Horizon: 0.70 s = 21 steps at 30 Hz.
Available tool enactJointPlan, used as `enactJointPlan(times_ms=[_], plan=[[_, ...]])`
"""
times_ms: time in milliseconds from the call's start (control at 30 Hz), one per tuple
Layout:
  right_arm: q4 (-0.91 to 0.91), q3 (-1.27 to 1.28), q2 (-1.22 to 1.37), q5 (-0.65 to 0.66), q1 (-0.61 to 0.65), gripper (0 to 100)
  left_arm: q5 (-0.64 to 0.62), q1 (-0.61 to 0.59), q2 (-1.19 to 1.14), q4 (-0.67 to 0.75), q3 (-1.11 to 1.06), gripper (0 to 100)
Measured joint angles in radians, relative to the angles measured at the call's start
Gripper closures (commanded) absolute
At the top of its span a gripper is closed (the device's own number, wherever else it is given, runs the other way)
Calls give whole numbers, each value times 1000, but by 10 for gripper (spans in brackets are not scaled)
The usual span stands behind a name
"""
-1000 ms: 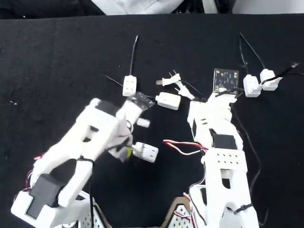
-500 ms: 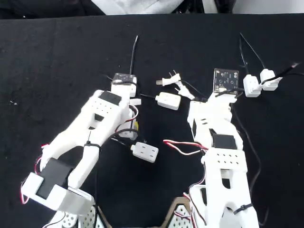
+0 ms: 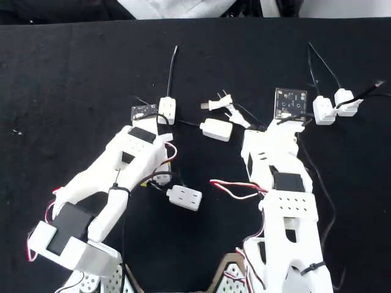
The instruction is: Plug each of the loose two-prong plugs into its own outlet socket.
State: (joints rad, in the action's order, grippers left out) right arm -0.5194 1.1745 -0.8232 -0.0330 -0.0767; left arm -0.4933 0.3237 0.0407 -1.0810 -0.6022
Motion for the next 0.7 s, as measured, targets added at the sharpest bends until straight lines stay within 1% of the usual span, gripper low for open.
enactJointPlan(times_ms=[67, 267, 400, 533, 600, 700], plan=[[0, 0, 0, 0, 0, 946, 0, -2, -3, 11, -2, 824], [0, 0, 0, 0, 0, 946, 0, -2, 0, 114, -66, 833], [0, 0, 0, 0, 0, 946, -2, -2, 2, 126, -69, 910], [0, 0, 0, 0, 0, 946, -9, 0, 2, 138, -68, 945], [0, 0, 0, 0, 0, 946, -18, -20, 2, 141, -68, 957], [0, 0, 0, 0, 0, 946, -68, -86, 2, 149, -68, 970]])
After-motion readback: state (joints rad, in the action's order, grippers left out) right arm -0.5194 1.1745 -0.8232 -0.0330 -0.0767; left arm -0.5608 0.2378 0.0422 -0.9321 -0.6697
